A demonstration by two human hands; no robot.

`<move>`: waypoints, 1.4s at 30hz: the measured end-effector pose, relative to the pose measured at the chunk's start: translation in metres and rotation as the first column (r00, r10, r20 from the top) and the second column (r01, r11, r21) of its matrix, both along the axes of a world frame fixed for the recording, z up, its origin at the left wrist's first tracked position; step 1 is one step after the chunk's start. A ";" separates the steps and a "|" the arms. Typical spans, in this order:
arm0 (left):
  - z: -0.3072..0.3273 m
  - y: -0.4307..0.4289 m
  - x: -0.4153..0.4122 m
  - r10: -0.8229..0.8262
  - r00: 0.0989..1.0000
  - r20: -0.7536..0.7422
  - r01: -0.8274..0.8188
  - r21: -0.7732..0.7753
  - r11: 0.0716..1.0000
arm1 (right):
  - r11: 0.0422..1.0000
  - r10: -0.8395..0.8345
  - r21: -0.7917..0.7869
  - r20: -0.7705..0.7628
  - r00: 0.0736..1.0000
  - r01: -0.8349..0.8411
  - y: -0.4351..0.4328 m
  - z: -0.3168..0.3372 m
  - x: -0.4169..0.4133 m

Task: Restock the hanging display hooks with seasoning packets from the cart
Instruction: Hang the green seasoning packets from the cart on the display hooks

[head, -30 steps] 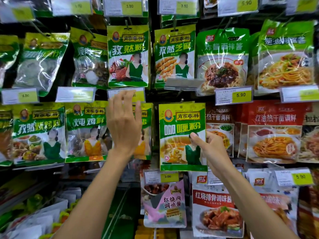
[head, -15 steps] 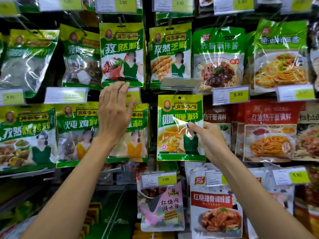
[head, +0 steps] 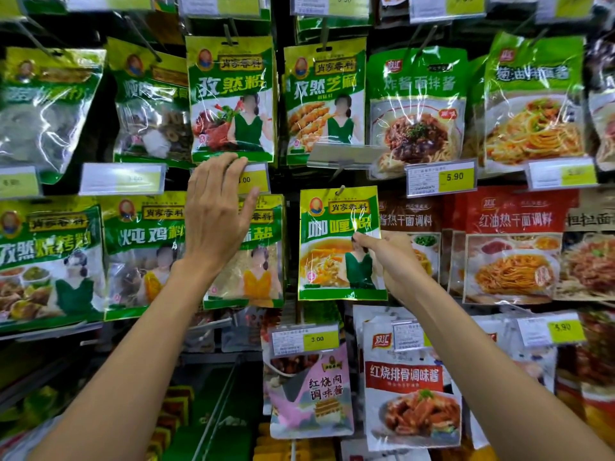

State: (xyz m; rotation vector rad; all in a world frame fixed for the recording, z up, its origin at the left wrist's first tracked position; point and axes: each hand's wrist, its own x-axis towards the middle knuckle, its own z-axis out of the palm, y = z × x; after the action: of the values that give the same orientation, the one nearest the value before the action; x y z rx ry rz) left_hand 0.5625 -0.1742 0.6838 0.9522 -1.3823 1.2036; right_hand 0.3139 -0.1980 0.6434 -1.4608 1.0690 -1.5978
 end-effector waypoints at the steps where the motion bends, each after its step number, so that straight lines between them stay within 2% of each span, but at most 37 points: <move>1: 0.000 0.000 0.000 -0.002 1.000 0.002 0.002 -0.001 1.000 | 1.000 -0.021 -0.003 -0.011 1.000 0.021 -0.003 0.001 0.002; 7: 0.001 -0.001 0.001 0.011 1.000 0.019 -0.011 -0.001 1.000 | 0.981 -0.188 0.031 -0.097 0.977 0.192 -0.034 0.005 0.014; 13: 0.002 -0.001 0.002 0.005 1.000 0.025 -0.005 0.004 1.000 | 0.939 -0.326 0.035 -0.233 0.916 0.343 -0.054 0.008 0.025; 20: -0.002 0.012 -0.005 -0.010 1.000 -0.005 0.010 0.010 1.000 | 0.941 -0.337 -0.085 -0.212 0.917 0.327 -0.030 -0.004 0.003; 23: -0.023 0.025 -0.029 -0.079 0.997 0.025 0.080 -0.034 0.996 | 0.921 -0.373 -0.205 -0.217 0.902 0.332 0.008 -0.019 -0.025; 26: -0.069 0.040 -0.078 -0.279 0.960 -0.007 0.277 0.124 0.953 | 0.924 -0.351 -0.249 -0.253 0.901 0.290 0.054 -0.053 -0.067; 27: -0.087 0.045 -0.100 -0.367 0.928 -0.064 0.372 0.218 0.902 | 0.924 -0.355 -0.241 -0.261 0.898 0.295 0.069 -0.069 -0.083; 29: -0.126 0.058 -0.148 -0.513 0.828 -0.227 0.560 0.383 0.735 | 0.912 -0.403 -0.201 -0.265 0.876 0.358 0.103 -0.105 -0.117; 33: -0.211 0.087 -0.251 -0.625 0.584 -0.518 0.788 0.547 0.283 | 0.858 -0.507 -0.047 -0.245 0.827 0.512 0.176 -0.189 -0.187; 35: -0.258 0.103 -0.299 -0.594 0.504 -0.627 0.803 0.593 0.055 | 0.805 -0.558 0.053 -0.270 0.784 0.591 0.212 -0.233 -0.219; 37: -0.302 0.119 -0.343 -0.558 0.470 -0.684 0.767 0.629 -0.125 | 0.720 -0.614 0.165 -0.301 0.730 0.674 0.248 -0.277 -0.249; 39: -0.346 0.131 -0.382 -0.534 0.465 -0.706 0.704 0.660 -0.260 | 0.602 -0.683 0.278 -0.308 0.663 0.749 0.282 -0.319 -0.275; 42: -0.409 0.145 -0.432 -0.500 0.508 -0.701 0.568 0.709 -0.418 | 0.392 -0.756 0.407 -0.368 0.541 0.825 0.331 -0.381 -0.304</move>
State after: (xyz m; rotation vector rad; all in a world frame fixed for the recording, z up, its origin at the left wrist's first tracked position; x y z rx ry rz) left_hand 0.1307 -0.0288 0.2747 0.7824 -2.2481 -1.0393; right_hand 0.0100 0.1328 0.2626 -0.6154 2.3409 -1.5446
